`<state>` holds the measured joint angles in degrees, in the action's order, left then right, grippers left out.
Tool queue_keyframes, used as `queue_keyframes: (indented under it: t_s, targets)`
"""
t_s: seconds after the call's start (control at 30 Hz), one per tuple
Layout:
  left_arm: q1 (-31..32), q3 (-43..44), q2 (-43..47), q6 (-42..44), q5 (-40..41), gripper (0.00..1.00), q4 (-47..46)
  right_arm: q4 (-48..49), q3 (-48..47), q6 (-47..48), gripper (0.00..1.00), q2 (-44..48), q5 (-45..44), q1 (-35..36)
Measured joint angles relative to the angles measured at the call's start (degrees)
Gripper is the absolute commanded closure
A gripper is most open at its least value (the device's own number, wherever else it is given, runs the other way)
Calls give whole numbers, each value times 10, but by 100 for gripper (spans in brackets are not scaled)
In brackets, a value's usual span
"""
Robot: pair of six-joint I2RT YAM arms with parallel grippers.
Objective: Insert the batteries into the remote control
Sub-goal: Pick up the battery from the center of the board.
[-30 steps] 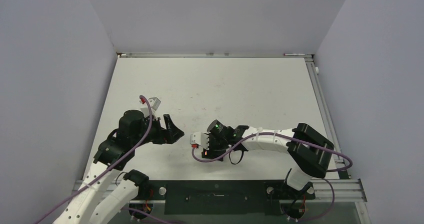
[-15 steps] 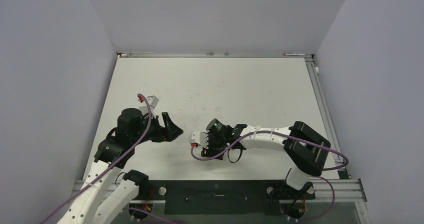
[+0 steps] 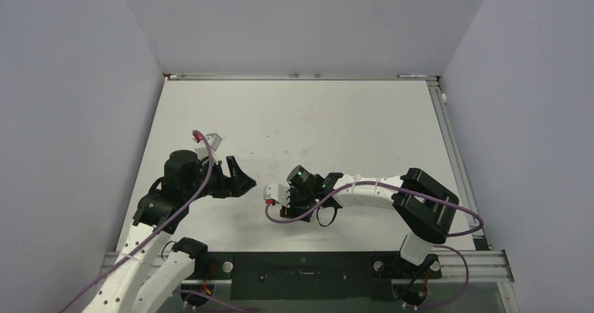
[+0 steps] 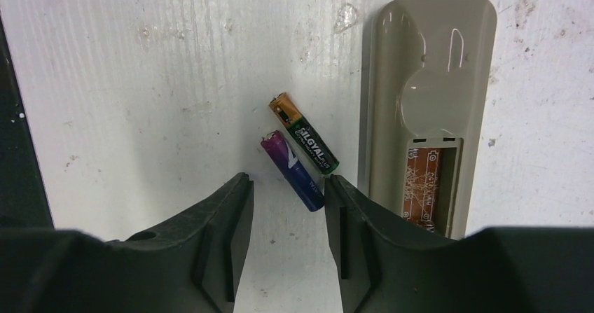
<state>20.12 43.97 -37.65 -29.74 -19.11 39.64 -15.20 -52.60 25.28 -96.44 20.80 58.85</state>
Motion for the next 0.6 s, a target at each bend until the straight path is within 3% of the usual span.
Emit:
queue_keyframes:
  t_s: [0.6]
  targets:
    - [-9,-3,-3,2,-9,23,0,-6,0,-19,79,0,-9,17]
